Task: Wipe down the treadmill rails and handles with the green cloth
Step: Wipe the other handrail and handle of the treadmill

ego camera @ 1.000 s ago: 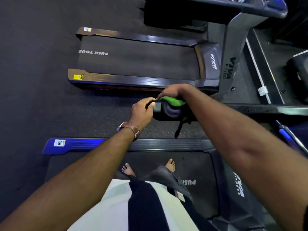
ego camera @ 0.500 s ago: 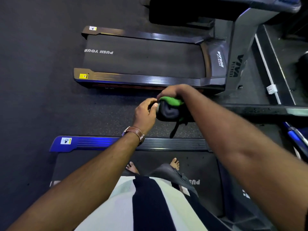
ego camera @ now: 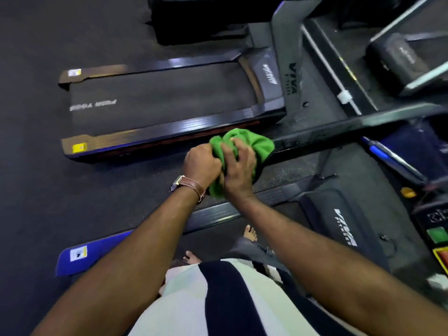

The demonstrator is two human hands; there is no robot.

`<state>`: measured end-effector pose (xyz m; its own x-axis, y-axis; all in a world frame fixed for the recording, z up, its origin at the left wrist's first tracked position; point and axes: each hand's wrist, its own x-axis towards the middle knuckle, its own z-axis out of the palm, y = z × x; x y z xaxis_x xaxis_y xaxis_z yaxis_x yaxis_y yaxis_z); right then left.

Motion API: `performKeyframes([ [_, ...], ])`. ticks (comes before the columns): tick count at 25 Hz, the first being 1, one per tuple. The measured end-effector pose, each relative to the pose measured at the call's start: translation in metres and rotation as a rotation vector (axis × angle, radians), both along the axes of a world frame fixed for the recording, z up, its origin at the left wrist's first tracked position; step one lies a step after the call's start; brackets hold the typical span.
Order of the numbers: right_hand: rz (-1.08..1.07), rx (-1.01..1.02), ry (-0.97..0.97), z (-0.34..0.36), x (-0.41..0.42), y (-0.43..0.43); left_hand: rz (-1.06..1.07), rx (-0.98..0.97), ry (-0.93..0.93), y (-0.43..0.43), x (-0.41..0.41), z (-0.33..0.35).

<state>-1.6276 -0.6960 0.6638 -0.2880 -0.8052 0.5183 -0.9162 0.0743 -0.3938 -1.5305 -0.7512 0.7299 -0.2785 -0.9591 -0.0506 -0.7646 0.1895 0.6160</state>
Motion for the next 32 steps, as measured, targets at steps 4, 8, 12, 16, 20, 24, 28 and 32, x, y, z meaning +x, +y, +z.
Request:
performKeyframes([
  [4, -0.111, -0.128, -0.146, -0.021, -0.036, 0.023, -0.123, -0.004, -0.077, 0.0, -0.019, -0.001],
  [8, -0.65, -0.341, -0.565, 0.002, -0.04, -0.022, -0.181, -0.071, -0.137, -0.002, -0.027, -0.011],
  [12, -0.905, -0.466, -1.199, 0.003, -0.018, -0.035, -0.177, -0.076, -0.16, -0.004, -0.035, -0.016],
  [16, -0.811, -0.321, -1.831, -0.013, -0.035, -0.022, -0.181, -0.112, -0.168, 0.0, -0.031, -0.019],
  [20, -1.058, -0.456, -1.669, 0.015, -0.087, -0.033, -0.184, -0.066, -0.119, -0.002, -0.028, -0.021],
  [24, -0.704, -0.311, -1.241, 0.001, -0.006, -0.011, -0.095, -0.056, -0.104, -0.001, -0.034, -0.021],
  [28, -0.845, -0.34, -1.333, 0.001, -0.072, -0.016, -0.117, -0.063, -0.079, -0.001, -0.031, -0.022],
  [32, -0.635, -0.197, -0.743, 0.001, -0.085, -0.005, -0.125, -0.176, -0.218, 0.001, -0.039, -0.028],
])
